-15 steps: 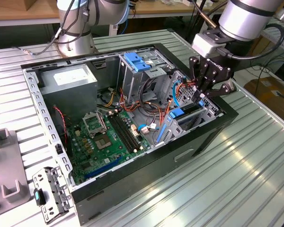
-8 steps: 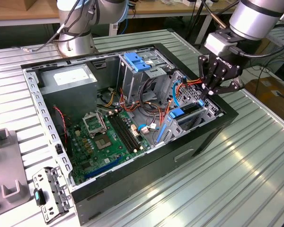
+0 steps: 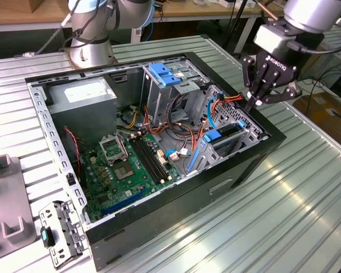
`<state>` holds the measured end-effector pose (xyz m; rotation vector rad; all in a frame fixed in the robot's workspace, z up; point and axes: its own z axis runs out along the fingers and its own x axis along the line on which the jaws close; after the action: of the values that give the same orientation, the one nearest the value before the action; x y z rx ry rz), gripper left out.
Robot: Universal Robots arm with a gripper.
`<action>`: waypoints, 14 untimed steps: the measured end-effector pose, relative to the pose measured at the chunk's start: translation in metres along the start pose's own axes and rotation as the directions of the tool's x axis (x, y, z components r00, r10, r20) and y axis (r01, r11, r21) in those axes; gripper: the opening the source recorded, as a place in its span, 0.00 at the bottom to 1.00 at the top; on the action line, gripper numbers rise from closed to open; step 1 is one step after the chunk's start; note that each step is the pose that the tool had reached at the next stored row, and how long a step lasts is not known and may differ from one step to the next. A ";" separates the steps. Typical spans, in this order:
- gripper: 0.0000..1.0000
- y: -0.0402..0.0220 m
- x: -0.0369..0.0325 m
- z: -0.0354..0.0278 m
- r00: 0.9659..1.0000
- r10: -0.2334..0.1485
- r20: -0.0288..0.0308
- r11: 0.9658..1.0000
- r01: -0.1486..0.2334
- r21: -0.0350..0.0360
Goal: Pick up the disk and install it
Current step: 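Insert the first disk wire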
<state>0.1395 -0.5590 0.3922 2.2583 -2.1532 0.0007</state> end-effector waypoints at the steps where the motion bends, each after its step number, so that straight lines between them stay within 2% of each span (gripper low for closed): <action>1: 0.11 0.0001 0.0000 -0.0058 1.000 -0.002 0.000 1.000 0.002 -0.001; 5: 0.11 0.0003 0.0000 -0.0265 1.000 -0.006 0.000 1.000 0.006 -0.004; 7: 0.11 0.0002 0.0001 -0.0318 1.000 -0.006 0.000 1.000 0.006 -0.006; 10: 0.11 -0.0015 0.0001 -0.0324 1.000 -0.006 0.001 1.000 0.006 -0.009; 14: 0.11 -0.0017 0.0002 -0.0325 1.000 -0.006 0.002 1.000 0.006 -0.009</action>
<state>0.1417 -0.5586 0.4246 2.2611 -2.1426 -0.0110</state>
